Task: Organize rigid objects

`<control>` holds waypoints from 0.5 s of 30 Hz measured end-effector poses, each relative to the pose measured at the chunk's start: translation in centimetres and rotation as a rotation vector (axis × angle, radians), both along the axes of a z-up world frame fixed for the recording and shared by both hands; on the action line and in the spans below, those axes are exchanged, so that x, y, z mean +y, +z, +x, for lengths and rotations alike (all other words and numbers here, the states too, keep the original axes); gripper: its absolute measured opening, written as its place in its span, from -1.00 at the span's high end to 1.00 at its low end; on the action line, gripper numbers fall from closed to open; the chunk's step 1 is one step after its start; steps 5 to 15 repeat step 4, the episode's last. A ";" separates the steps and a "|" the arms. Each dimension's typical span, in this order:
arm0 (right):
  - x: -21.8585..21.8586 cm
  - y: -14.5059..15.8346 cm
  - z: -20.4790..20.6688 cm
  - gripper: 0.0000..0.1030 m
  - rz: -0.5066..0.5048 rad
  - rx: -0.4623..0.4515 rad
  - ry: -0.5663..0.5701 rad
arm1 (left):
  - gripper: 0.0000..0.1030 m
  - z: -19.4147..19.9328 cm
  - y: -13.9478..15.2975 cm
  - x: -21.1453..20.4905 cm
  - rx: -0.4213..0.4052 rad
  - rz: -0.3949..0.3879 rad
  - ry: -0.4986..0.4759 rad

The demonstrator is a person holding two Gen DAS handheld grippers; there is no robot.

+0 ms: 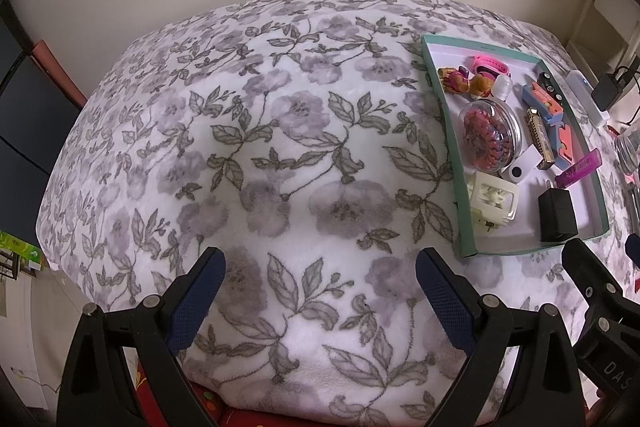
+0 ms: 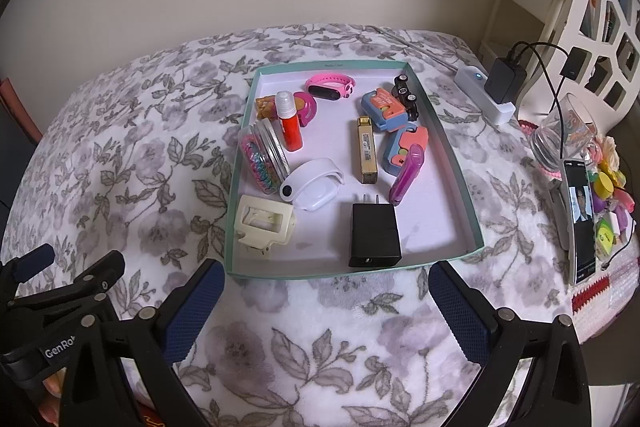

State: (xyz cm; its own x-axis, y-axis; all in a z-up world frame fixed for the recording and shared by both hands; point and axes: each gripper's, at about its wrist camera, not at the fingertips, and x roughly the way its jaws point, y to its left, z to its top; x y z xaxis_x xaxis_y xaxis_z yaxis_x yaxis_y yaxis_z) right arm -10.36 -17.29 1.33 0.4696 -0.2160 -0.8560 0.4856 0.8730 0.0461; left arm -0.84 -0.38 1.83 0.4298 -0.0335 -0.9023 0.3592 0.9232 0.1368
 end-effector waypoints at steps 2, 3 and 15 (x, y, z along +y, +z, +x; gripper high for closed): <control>0.0 0.0 0.0 -1.00 0.000 0.001 0.001 | -0.87 0.0 0.0 0.0 0.000 0.000 -0.001; -0.1 -0.1 0.0 -1.00 -0.001 0.001 0.003 | -0.87 0.0 0.0 0.0 0.002 -0.003 -0.003; -0.1 -0.1 0.0 -1.00 -0.001 0.001 0.003 | -0.87 0.0 0.0 0.0 0.007 -0.008 -0.008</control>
